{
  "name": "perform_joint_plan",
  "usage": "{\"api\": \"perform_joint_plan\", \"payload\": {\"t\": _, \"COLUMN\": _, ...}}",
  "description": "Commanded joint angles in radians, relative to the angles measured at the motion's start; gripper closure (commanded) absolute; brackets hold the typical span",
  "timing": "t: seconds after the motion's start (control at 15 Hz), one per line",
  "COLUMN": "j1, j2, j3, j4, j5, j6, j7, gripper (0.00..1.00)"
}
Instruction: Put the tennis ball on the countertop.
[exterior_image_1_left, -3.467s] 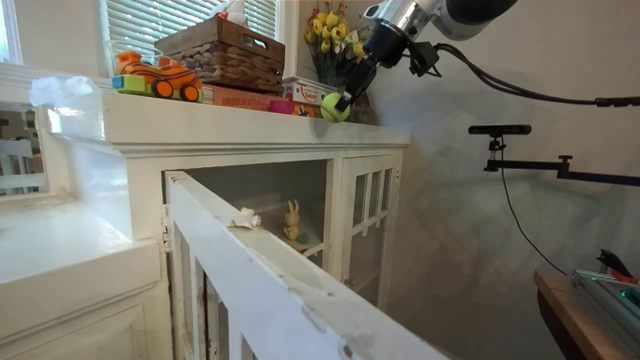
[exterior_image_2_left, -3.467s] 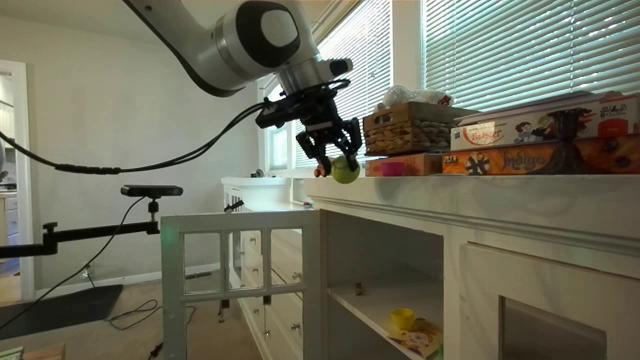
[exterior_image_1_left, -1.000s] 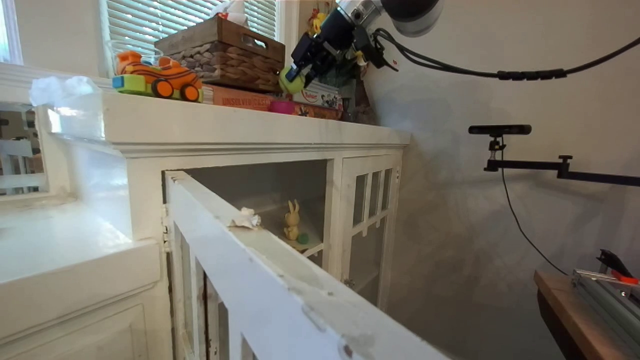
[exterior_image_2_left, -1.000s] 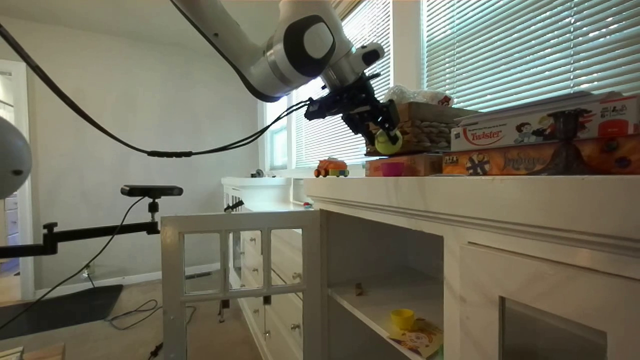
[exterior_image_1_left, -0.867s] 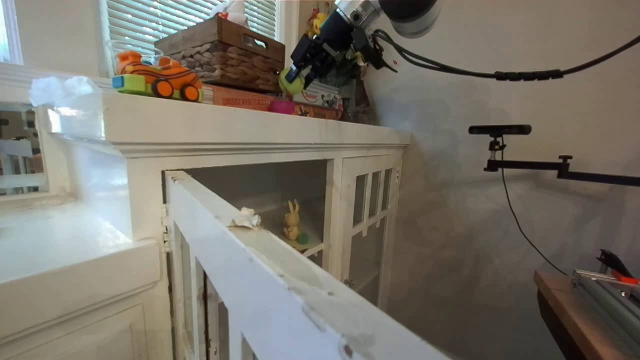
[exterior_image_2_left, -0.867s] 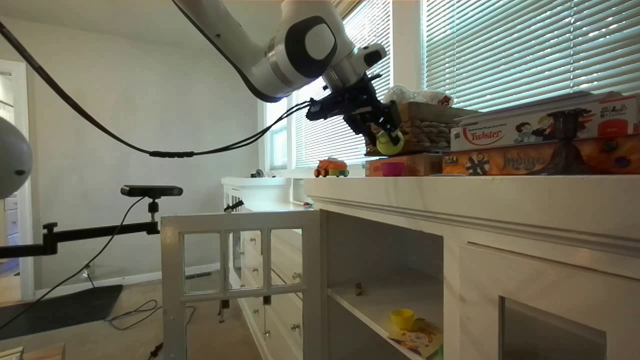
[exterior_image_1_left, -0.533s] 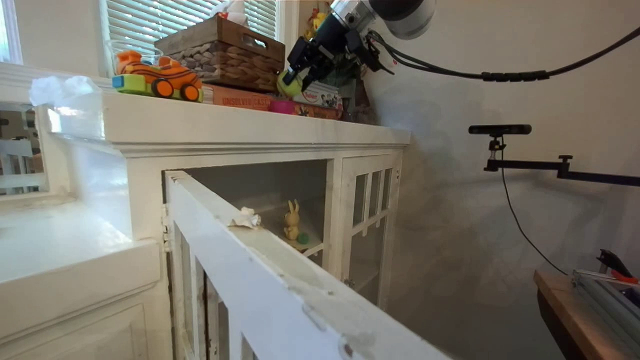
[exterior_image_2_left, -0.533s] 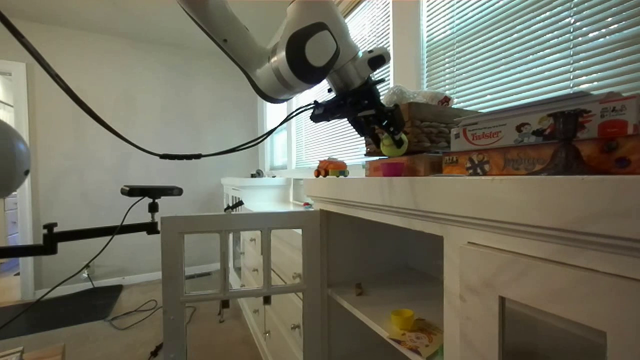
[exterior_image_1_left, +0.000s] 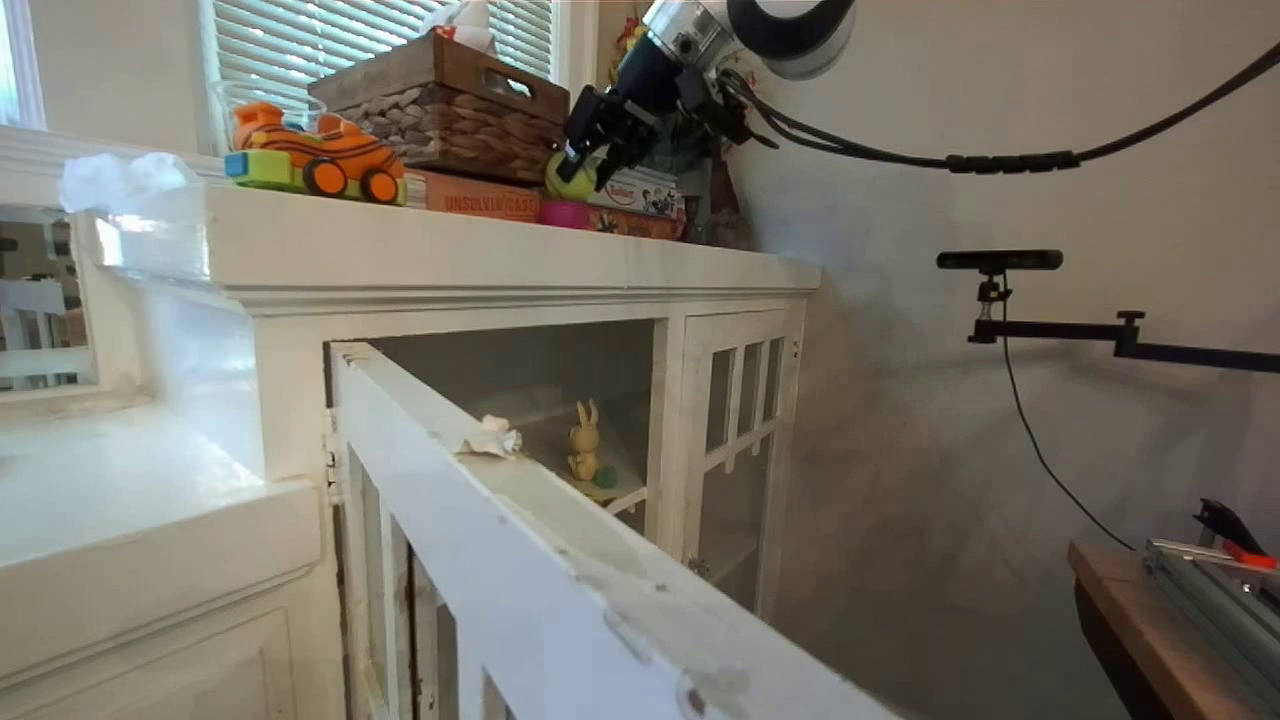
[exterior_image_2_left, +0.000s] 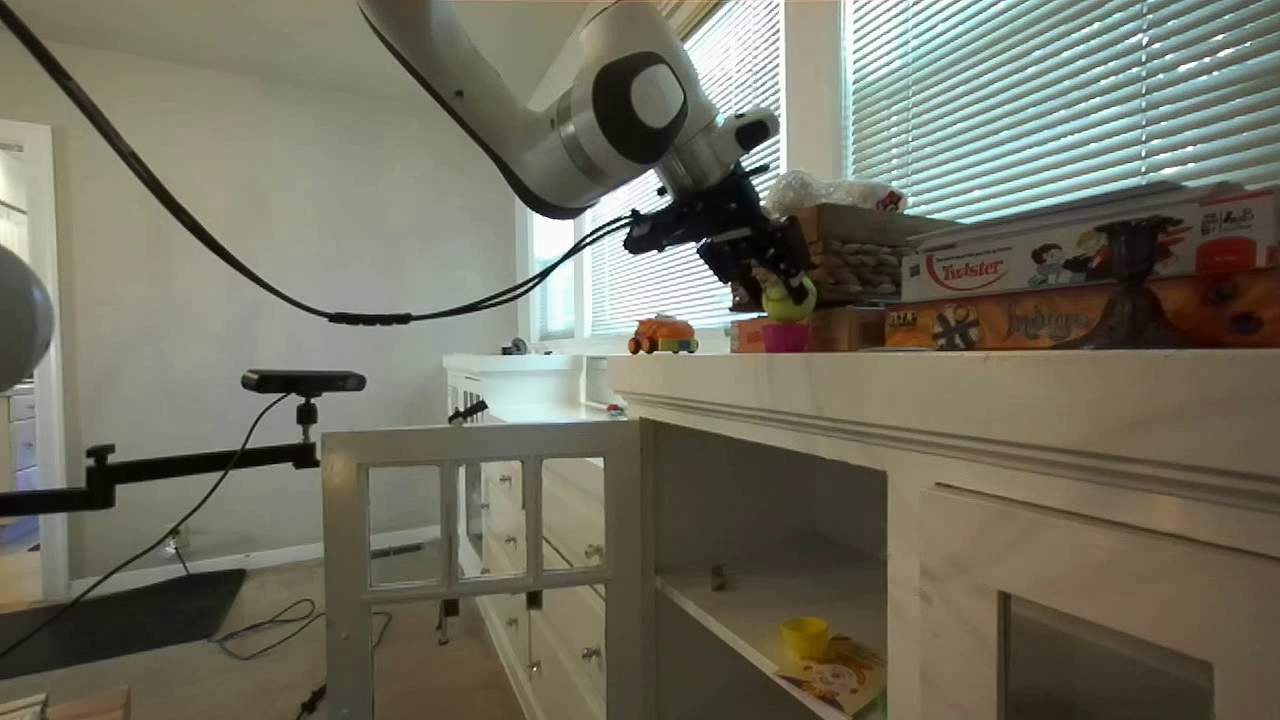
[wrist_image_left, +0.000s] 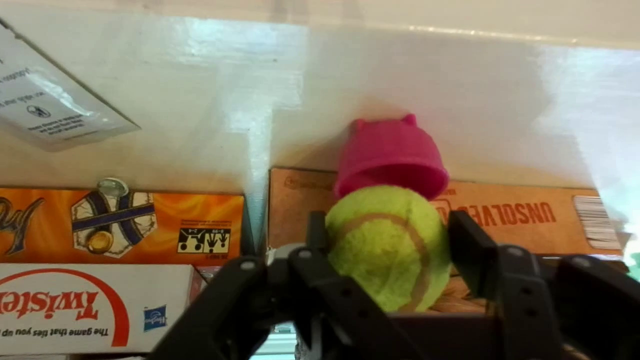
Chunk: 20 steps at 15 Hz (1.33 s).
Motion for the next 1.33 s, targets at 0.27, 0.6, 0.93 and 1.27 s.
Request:
{"api": "perform_joint_plan", "payload": {"t": 0.27, "j1": 0.185, "j2": -0.036, "j3": -0.189, "j4": 0.002, "j5": 0.142, "j6": 0.009, "j7": -0.102, "gripper": 0.63}}
{"api": "perform_joint_plan", "payload": {"t": 0.6, "j1": 0.511, "j2": -0.04, "j3": -0.506, "j4": 0.008, "j5": 0.309, "j6": 0.0, "j7": -0.214, "gripper": 0.63}}
{"api": "perform_joint_plan", "payload": {"t": 0.93, "j1": 0.779, "j2": -0.035, "j3": -0.778, "j4": 0.012, "j5": 0.342, "j6": 0.001, "j7": -0.225, "gripper": 0.38}}
{"api": "perform_joint_plan", "payload": {"t": 1.27, "j1": 0.8, "j2": -0.035, "j3": -0.801, "j4": 0.013, "j5": 0.34, "j6": 0.001, "j7": -0.223, "gripper": 0.38}}
